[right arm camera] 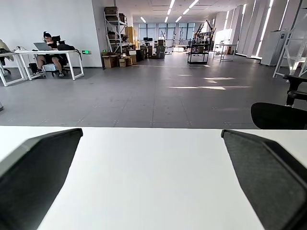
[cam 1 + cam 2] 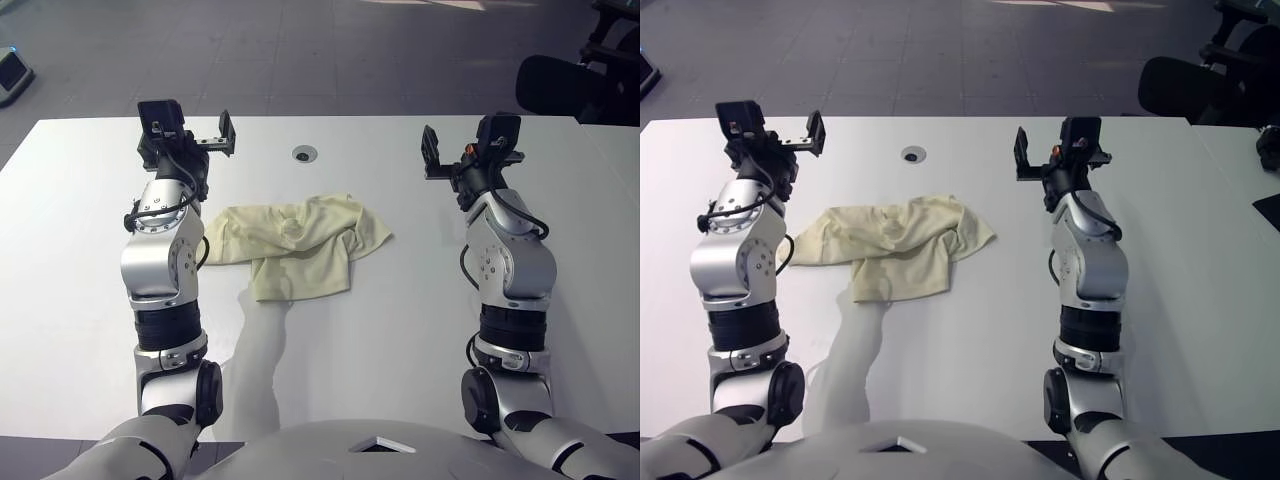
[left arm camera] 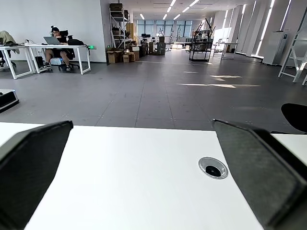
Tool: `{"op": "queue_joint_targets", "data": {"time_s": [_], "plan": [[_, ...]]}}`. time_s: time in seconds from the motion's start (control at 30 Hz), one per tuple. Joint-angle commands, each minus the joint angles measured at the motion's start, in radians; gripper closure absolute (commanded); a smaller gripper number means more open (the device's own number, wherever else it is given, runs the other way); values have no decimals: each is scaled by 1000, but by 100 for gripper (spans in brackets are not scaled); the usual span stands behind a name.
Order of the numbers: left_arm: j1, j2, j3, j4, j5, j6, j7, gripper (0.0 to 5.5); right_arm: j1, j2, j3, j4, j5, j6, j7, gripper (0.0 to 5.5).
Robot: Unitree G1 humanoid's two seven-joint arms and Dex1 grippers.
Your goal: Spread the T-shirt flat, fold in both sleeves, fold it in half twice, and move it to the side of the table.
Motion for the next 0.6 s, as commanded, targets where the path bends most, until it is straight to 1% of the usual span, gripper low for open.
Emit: {"op": "queue_joint_targets", "data": {"time_s": [0.03, 0.6], "plan": [[17, -2, 0, -19, -6, 24, 0, 10, -4, 3, -2, -6, 6, 10, -8, 12], [22, 1, -5, -27, -8, 31, -9, 10, -7, -14, 16, 4, -2, 12, -8, 12]]}}
